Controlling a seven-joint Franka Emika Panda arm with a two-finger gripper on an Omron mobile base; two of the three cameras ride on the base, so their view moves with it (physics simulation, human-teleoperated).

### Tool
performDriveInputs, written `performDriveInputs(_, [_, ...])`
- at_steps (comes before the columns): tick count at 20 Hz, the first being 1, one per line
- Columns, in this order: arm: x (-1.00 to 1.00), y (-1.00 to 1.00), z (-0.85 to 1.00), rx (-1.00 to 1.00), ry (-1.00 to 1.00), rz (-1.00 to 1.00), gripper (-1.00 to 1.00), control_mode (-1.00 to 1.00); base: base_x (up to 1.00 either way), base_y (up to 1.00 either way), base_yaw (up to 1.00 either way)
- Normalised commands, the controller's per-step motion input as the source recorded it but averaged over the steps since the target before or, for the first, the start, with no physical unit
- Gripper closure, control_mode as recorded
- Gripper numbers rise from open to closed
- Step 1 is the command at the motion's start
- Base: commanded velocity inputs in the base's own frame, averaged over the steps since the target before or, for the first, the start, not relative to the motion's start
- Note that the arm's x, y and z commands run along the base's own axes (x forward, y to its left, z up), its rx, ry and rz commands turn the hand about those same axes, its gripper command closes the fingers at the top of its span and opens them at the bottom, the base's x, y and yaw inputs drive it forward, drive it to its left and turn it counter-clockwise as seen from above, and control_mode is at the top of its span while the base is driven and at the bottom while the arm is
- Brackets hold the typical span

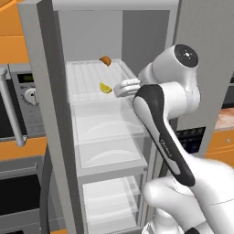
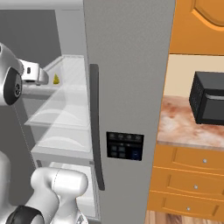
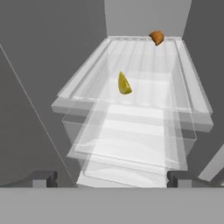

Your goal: Take the lemon wedge from the fridge and place it on the plate with fish on the dining counter.

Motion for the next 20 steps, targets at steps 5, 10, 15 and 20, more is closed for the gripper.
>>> performDriveInputs(5, [0.49, -0.13, 0.00, 0.02, 0.01, 0.00, -1.00, -1.00, 0.00, 0.00, 0.00])
performDriveInputs(10, [0.95, -0.01, -0.01, 0.00, 0.01, 0.00, -1.00, -1.00, 0.00, 0.00, 0.00])
performDriveInputs(15, [0.82, 0.10, -0.26, 0.00, 0.04, 0.00, -1.00, -1.00, 0.00, 0.00, 0.00])
performDriveInputs(20, [0.76, 0.30, -0.48, -0.03, 0.10, 0.00, -1.00, -1.00, 0.00, 0.00, 0.00])
